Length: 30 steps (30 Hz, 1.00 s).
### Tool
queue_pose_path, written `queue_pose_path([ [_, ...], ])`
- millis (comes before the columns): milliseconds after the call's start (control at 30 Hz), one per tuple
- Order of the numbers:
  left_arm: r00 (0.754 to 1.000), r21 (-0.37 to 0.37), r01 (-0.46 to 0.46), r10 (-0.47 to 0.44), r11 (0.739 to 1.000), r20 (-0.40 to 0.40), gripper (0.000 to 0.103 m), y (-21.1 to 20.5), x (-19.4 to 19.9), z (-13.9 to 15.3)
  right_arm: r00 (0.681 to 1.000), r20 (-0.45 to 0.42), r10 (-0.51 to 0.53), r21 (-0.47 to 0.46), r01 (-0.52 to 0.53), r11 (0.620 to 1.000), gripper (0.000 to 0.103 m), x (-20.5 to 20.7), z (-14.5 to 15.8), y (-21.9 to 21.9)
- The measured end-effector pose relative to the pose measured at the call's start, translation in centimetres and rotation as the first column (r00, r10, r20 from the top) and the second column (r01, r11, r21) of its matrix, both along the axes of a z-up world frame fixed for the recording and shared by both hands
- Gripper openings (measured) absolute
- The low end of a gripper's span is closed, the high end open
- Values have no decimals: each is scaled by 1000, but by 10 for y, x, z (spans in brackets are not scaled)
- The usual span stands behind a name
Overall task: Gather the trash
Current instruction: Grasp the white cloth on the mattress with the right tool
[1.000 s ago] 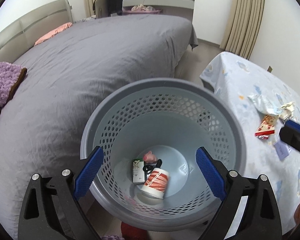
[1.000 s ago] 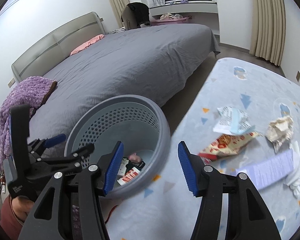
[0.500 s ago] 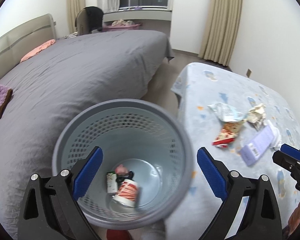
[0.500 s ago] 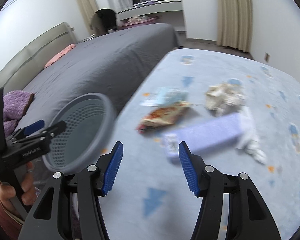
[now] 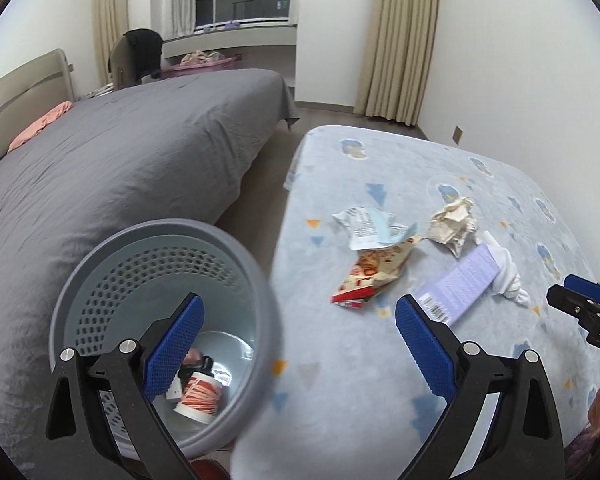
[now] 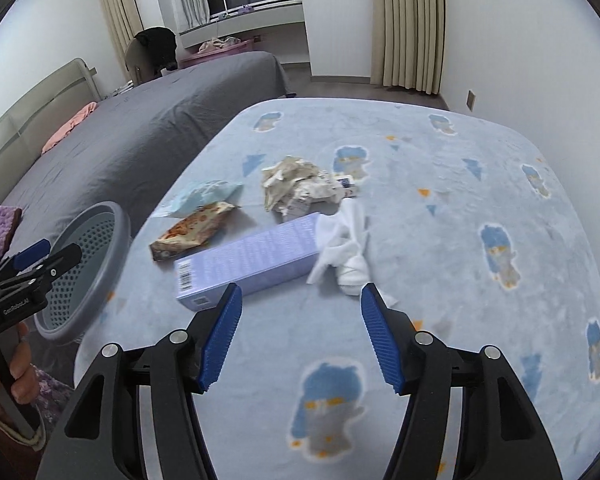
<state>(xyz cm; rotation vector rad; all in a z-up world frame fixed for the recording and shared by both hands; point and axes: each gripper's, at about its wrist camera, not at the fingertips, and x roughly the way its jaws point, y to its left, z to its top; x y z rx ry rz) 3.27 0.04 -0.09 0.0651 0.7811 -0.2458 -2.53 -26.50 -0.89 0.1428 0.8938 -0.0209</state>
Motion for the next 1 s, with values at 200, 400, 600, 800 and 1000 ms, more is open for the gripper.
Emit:
queue_pose_path([
  [200,999,14,31,-30,999,-9,95,-24,3,-6,999,-43,-1,-10,1,1000,60,11,-16,-17],
  [400,998,41,56,-56,998,-9,95,-42,4,-14,997,-79,4,13,-3,1000,60,23,-34,-30],
  [600,997,57,71,-70,996,-30,95,-49,7,-23,995,-97,12,27,-10,1000,60,44,-51,-36],
  [800,996,62,74,-72,995,-44,95,-51,7,-28,992,-124,22,3,-22,1000,60,61,-67,-35],
  [1000,996,62,81,-78,995,-54,95,-53,8,-31,991,-130,30,-31,-35,999,60,71,-74,-30],
])
